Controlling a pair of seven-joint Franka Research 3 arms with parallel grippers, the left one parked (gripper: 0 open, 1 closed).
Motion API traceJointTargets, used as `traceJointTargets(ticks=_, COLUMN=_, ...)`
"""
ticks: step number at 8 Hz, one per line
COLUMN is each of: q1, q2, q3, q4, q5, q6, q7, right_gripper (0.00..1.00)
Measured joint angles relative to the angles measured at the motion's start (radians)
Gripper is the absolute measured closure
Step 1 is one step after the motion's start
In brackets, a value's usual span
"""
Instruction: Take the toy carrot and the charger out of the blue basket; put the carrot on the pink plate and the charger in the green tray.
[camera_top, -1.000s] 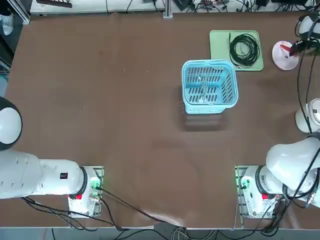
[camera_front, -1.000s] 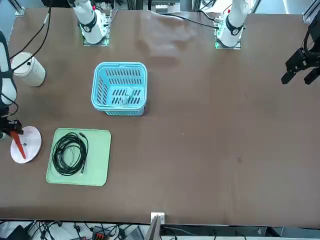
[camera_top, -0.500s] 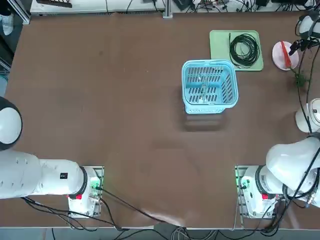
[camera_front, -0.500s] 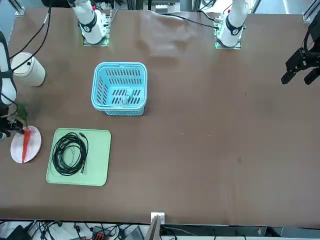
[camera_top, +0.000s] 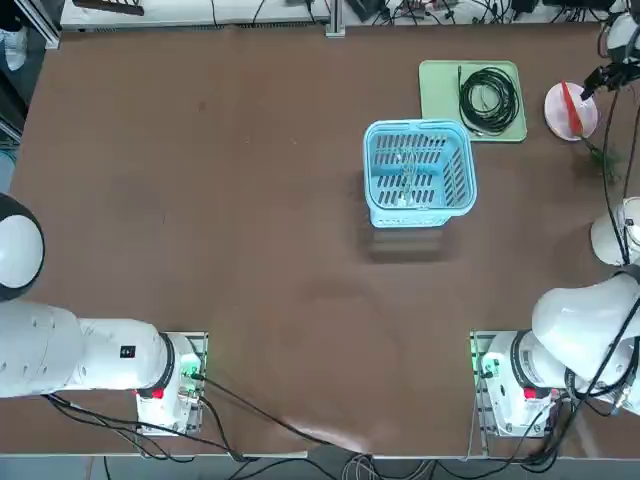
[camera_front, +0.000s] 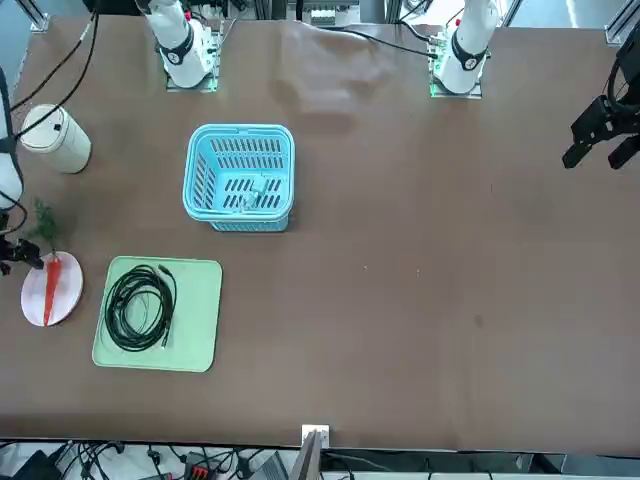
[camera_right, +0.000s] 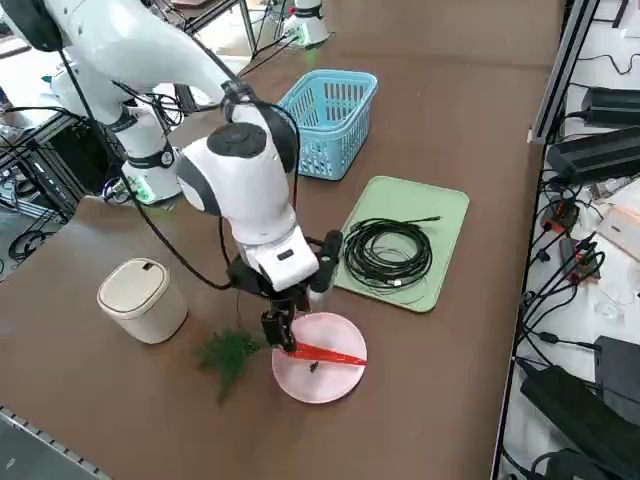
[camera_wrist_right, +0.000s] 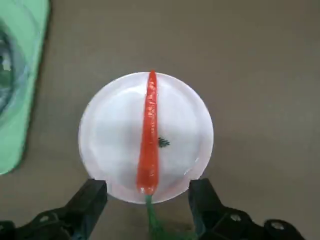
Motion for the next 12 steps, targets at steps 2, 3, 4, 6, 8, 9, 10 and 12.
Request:
traceJointTargets(ticks=2, q1=0.041, q2=-0.135, q3=0.039, q4=0.018, q5=0.01, q6=-0.262, q7=0.101, right_gripper=0.0)
traceJointTargets(ticks=3, q1=0.095, q2=-0.214, q3=0.046, q4=0.02, q5=0.01, q6=-0.391, q7=0.189, right_gripper=0.0)
traceJointTargets(ticks=4, q1=0.163, q2=-0.287, q3=0.049, q4=0.019, q5=0.01, q6=-0.507, q7=0.286, right_gripper=0.0)
traceJointTargets(ticks=6, q1=0.306, q2=-0.399, q3=0.054, q4=0.006, q5=0.015, q6=-0.661, q7=0.479, right_gripper=0.0)
traceJointTargets(ticks=8, q1=0.431, q2=-0.485, q3=0.057, q4=-0.062, q5=0.032, q6=-0.681, q7=0.636, right_gripper=0.0)
traceJointTargets(ticks=9, q1=0.476, q2=-0.521, q3=0.058, q4=-0.115, q5=0.072, q6=-0.663, q7=0.702, right_gripper=0.0)
traceJointTargets(ticks=10, q1=0.519, q2=-0.564, q3=0.059, q4=-0.188, q5=0.117, q6=-0.597, q7=0.751, right_gripper=0.0)
traceJointTargets(ticks=12, q1=0.651, q2=-0.655, q3=0.061, q4=-0.388, q5=0.143, q6=-0.397, q7=0.891, right_gripper=0.0)
